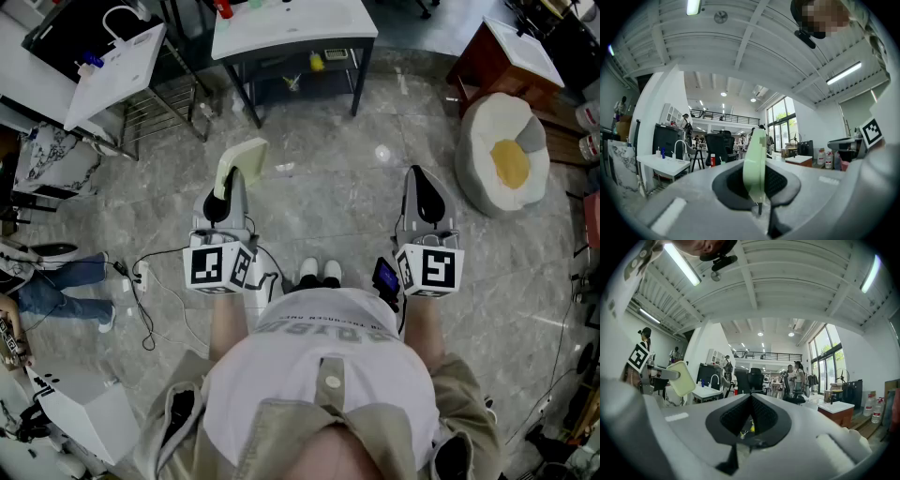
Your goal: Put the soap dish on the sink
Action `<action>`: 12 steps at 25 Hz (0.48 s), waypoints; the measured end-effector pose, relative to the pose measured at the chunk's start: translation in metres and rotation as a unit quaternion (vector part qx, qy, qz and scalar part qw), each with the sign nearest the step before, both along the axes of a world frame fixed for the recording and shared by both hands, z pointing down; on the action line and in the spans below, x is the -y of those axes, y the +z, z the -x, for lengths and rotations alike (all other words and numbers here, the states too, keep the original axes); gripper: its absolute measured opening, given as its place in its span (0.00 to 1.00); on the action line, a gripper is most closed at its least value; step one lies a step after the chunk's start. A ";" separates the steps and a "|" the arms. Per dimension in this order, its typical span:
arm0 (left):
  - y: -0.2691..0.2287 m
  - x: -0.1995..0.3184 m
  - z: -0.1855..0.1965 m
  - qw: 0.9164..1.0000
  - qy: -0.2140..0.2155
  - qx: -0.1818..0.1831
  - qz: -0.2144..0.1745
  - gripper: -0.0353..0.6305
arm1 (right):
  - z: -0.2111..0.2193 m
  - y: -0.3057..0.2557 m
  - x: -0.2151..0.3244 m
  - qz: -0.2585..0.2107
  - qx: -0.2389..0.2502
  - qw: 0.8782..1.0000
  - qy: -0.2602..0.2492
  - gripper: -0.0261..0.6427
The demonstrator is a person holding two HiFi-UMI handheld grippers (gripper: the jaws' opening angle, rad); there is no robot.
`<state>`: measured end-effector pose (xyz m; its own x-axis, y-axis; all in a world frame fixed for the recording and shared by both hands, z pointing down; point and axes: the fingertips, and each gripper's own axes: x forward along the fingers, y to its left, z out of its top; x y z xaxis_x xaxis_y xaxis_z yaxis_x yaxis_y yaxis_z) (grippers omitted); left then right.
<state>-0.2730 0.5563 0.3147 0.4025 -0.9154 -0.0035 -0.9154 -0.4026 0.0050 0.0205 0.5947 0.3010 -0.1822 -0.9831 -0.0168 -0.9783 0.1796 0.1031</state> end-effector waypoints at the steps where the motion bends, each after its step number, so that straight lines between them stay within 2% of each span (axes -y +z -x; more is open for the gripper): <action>1: 0.000 0.001 0.000 1.000 0.000 0.000 0.000 0.09 | 0.000 0.000 0.001 0.000 -0.001 1.000 0.000 0.03; 12: -0.002 0.009 -0.014 1.000 0.000 0.003 -0.002 0.09 | -0.009 -0.001 0.008 -0.003 -0.015 1.000 -0.007 0.03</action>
